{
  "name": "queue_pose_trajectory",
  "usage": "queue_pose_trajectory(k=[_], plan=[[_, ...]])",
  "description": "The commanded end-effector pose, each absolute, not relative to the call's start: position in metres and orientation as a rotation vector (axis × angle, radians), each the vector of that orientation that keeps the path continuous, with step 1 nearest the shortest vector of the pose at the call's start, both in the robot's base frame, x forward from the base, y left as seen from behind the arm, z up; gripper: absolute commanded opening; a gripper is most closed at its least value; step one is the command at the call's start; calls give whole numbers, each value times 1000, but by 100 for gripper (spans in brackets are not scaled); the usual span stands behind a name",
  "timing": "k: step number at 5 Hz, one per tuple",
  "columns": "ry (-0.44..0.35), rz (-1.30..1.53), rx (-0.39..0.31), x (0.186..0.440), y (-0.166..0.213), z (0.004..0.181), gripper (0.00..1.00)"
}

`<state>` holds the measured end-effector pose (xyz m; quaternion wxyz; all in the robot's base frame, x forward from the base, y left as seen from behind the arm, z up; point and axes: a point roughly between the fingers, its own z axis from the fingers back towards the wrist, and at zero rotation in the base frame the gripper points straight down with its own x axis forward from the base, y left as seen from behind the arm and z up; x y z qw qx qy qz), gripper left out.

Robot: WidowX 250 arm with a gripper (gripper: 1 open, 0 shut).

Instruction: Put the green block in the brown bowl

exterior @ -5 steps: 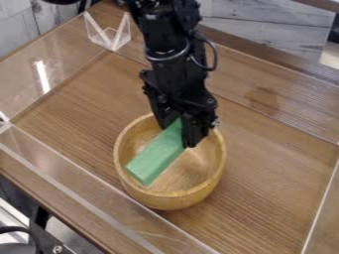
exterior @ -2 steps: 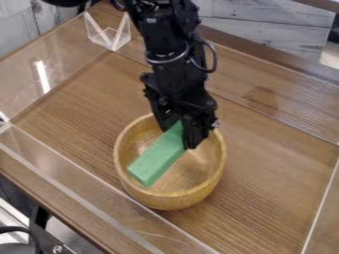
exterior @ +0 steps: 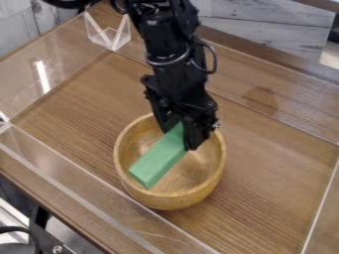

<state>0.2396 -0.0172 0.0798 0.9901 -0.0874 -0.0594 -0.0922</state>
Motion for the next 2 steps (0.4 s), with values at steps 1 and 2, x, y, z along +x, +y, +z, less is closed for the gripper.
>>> queue_pose_trajectory(k=[1,2], plan=[[-168,-183,-172,251,-14,90,0],[-168,-181,-176,252,-14,90,0]])
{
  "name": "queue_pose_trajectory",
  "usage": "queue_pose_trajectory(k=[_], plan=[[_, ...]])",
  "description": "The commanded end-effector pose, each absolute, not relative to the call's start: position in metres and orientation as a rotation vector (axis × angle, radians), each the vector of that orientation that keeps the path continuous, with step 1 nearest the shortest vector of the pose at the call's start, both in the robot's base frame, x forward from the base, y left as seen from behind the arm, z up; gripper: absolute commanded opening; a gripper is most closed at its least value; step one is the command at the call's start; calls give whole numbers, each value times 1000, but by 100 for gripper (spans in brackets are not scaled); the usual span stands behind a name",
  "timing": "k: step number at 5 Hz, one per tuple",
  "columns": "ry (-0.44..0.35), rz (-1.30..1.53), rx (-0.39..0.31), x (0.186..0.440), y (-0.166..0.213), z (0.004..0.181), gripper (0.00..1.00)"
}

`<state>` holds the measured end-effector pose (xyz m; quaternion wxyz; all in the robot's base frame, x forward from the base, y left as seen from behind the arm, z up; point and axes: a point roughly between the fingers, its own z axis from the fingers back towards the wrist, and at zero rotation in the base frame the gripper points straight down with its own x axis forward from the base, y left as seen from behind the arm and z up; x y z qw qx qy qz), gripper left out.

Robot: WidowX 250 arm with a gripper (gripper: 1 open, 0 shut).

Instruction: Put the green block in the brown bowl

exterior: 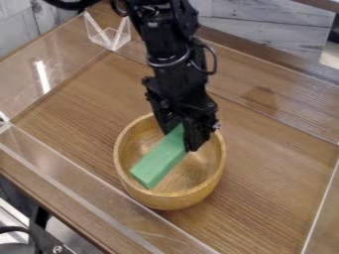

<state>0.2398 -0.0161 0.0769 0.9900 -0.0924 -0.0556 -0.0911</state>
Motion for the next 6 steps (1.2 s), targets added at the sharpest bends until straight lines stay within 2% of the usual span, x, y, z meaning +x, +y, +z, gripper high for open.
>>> queue_pose_trajectory(k=[1,6], plan=[[-168,-180,-181,253,-13,89,0],[-162,-173,-196,262,-13,84,0]])
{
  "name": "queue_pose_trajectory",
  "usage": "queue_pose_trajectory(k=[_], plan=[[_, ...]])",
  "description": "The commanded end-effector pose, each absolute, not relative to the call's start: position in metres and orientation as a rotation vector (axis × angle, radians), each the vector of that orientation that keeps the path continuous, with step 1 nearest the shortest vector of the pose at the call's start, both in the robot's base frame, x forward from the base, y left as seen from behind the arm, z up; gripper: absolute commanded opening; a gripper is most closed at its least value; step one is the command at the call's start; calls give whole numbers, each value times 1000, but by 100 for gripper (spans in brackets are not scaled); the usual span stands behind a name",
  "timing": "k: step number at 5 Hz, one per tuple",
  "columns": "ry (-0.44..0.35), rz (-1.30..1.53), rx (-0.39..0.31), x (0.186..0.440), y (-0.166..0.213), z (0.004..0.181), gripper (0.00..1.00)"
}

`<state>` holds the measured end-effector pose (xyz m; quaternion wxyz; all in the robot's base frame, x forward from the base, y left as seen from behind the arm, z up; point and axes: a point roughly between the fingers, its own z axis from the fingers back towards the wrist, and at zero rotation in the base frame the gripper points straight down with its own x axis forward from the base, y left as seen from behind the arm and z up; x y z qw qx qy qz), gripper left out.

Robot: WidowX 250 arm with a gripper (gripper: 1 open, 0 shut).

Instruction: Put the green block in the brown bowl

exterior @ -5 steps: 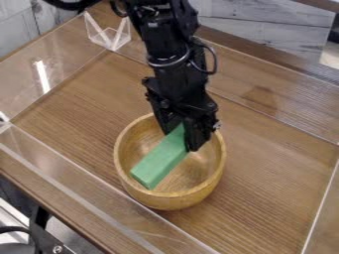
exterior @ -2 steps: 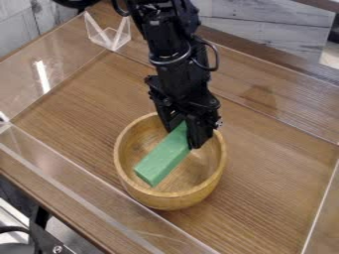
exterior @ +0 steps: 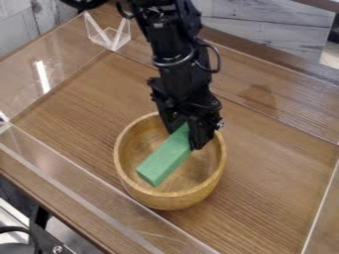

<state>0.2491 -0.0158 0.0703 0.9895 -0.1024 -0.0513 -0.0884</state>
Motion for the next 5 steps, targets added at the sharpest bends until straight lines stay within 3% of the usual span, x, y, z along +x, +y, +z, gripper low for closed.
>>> queue_pose_trajectory(k=[1,5], plan=[[-159,-172,-197,264,-13,82,0],[-141,-166,-205,272,-13,80,0]])
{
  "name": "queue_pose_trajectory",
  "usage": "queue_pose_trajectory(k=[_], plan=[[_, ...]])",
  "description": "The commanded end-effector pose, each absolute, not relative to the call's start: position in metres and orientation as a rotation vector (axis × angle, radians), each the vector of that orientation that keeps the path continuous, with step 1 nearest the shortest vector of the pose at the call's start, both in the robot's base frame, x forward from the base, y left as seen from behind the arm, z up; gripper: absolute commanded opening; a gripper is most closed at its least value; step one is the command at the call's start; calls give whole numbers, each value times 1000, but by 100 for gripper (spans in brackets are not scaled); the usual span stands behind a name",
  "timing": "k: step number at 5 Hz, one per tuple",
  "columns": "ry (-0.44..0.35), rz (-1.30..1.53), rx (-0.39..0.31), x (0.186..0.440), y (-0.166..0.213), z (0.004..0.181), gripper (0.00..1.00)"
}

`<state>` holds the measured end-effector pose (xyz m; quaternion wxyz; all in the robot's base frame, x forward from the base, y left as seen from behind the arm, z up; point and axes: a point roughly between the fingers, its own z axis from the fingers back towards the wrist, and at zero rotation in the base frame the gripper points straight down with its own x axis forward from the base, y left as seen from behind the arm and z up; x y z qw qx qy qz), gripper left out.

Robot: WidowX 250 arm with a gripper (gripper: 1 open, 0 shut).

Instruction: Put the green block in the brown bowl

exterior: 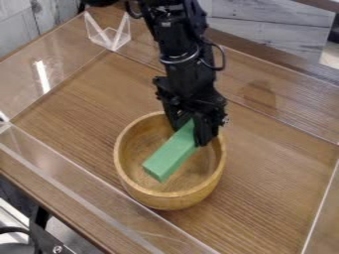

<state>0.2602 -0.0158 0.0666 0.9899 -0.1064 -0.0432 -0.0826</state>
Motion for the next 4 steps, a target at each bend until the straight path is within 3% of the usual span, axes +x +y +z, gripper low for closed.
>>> queue_pose_trajectory(k=[1,4], plan=[[-136,-165,-207,273,-13,79,0],[-130,-163,-213,278,-14,78,0]])
